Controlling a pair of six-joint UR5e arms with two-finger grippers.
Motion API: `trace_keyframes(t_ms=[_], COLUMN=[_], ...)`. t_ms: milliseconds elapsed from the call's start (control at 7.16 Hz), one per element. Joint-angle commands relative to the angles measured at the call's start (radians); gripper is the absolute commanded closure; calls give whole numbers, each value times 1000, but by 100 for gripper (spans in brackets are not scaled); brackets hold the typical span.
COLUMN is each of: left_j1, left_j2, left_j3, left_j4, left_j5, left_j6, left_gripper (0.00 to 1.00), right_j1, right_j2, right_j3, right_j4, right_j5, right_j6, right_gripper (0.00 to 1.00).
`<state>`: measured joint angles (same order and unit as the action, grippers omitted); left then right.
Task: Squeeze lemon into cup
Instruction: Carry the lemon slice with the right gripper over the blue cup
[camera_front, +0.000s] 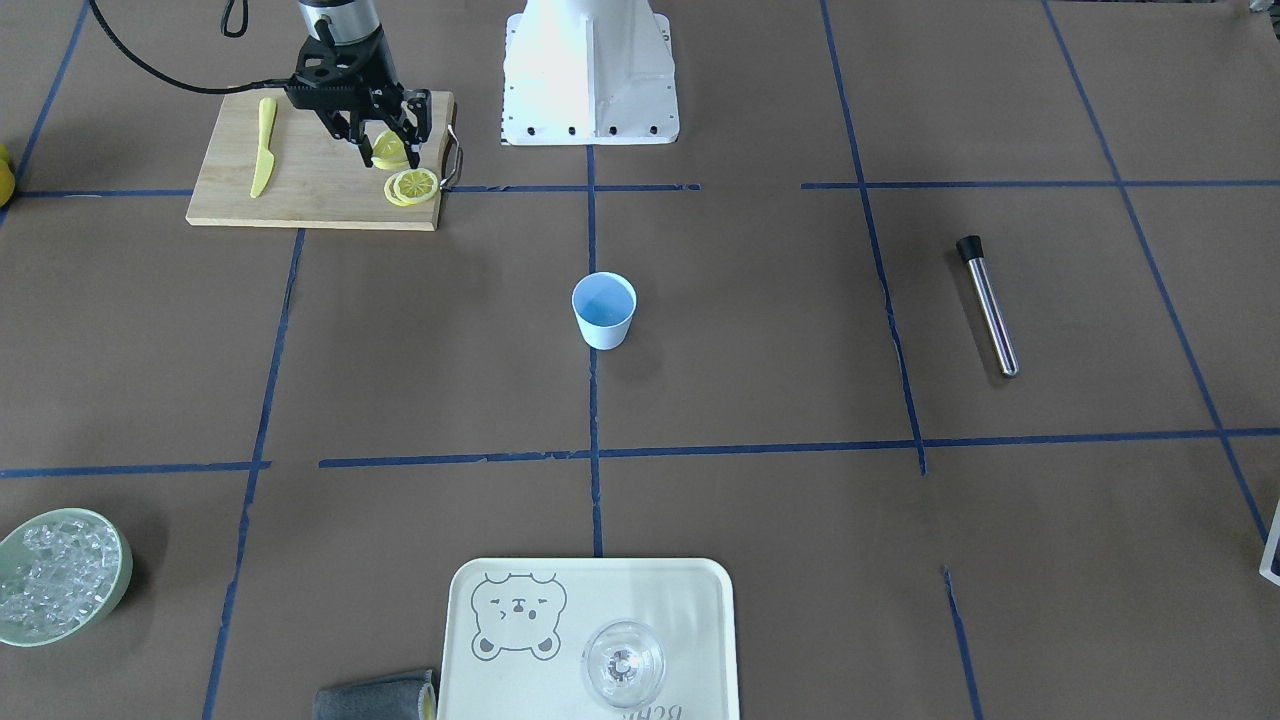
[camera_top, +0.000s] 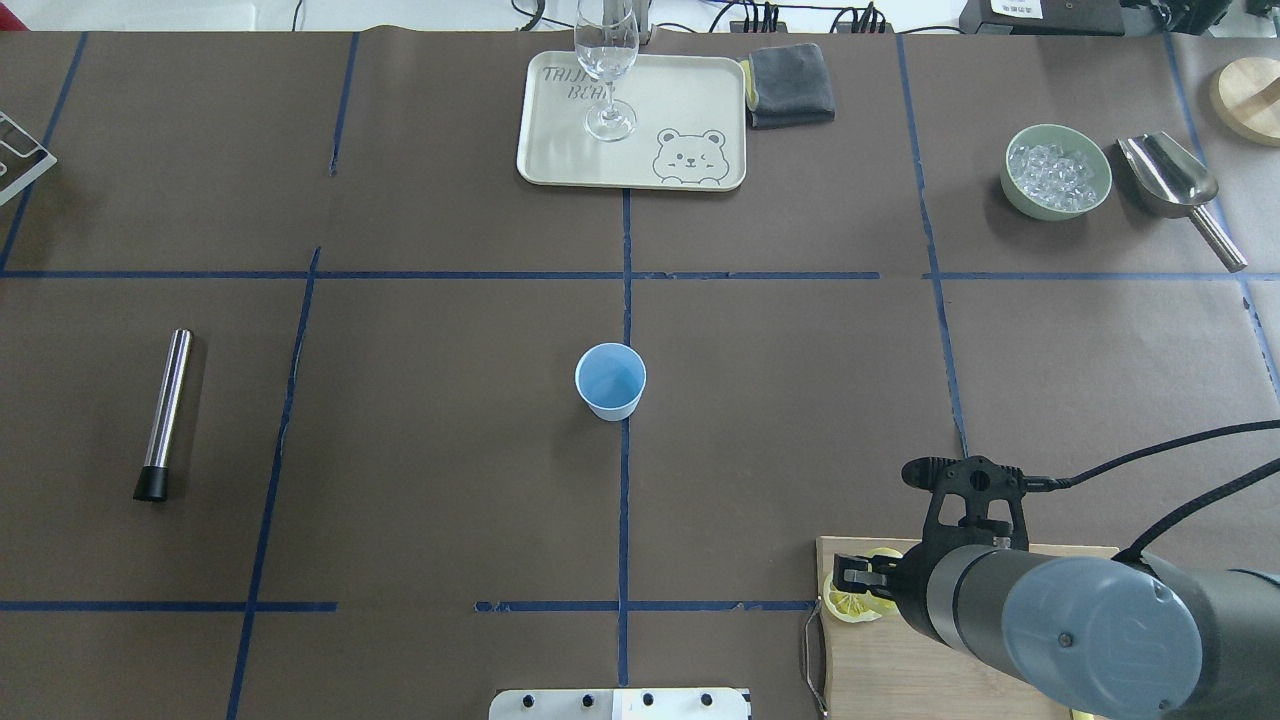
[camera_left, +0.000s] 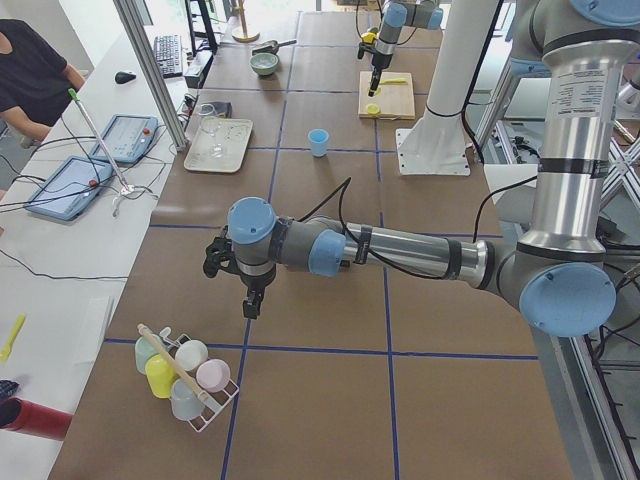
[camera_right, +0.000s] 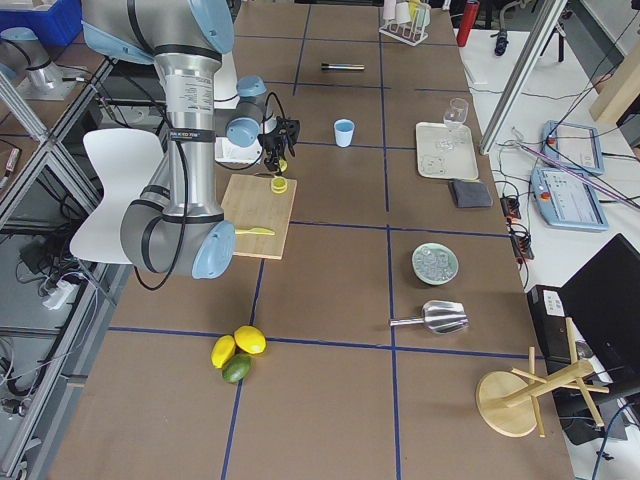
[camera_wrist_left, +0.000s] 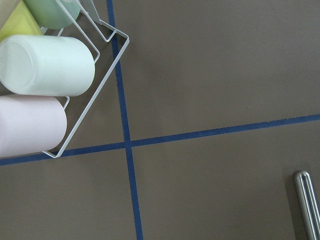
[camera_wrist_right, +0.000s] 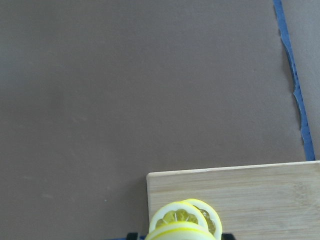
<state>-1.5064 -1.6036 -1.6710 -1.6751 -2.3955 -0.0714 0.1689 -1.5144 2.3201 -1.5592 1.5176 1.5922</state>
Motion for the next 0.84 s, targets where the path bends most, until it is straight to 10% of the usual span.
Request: trace_keyframes(t_ms=[0, 699], left_j1=[0, 0], left_j2=[1, -2], left_j3=[0, 2], left_j4=[0, -2], left_j5=[1, -7], left_j6=[1, -1], left_gripper=[0, 0], right_j1=[113, 277], right_j2=[194, 763], right_j3=[-40, -490], right_j4=[-137, -272], right_j5=[97, 158], right_j6=[-12, -90], right_gripper=[39, 39])
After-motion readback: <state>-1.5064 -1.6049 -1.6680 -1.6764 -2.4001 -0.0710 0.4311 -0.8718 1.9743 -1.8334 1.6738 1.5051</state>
